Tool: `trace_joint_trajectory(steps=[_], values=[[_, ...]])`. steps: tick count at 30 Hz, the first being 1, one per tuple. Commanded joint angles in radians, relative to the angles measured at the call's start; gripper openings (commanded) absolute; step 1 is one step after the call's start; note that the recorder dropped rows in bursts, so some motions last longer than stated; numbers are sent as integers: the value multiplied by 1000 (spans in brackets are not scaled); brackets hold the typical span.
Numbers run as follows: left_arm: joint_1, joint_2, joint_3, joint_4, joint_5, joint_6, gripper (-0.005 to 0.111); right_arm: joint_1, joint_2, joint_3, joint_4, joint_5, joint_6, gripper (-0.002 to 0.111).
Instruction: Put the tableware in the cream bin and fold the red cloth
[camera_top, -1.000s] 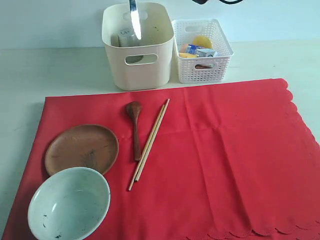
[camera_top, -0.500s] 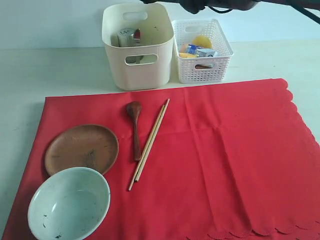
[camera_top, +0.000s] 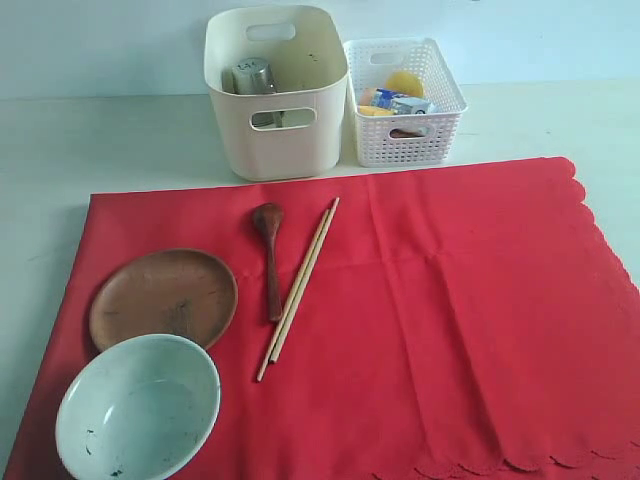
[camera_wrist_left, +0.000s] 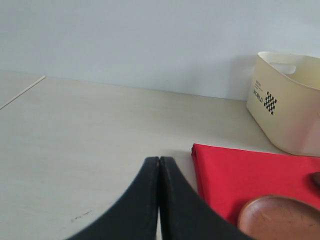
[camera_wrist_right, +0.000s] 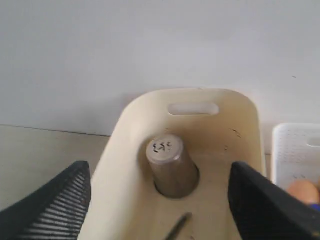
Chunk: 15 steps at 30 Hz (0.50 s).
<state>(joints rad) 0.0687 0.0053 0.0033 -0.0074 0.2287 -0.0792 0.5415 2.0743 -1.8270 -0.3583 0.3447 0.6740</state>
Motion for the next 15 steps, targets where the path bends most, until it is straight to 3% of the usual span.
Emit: trace_joint_trajectory(steps=[1, 3, 6, 8, 15], values=[[0, -5, -3, -6, -12, 0, 2, -1, -63, -7, 2, 237, -143, 62], [0, -5, -3, -6, -12, 0, 2, -1, -90, -4, 9, 333, -198, 49], [0, -5, -3, -6, -12, 0, 2, -1, -121, -4, 50, 429, -301, 15], [0, -5, -3, -6, -12, 0, 2, -1, -135, -4, 102, 461, -352, 0], [0, -5, -3, -6, -12, 0, 2, 6, -156, -4, 298, 508, -533, 0]])
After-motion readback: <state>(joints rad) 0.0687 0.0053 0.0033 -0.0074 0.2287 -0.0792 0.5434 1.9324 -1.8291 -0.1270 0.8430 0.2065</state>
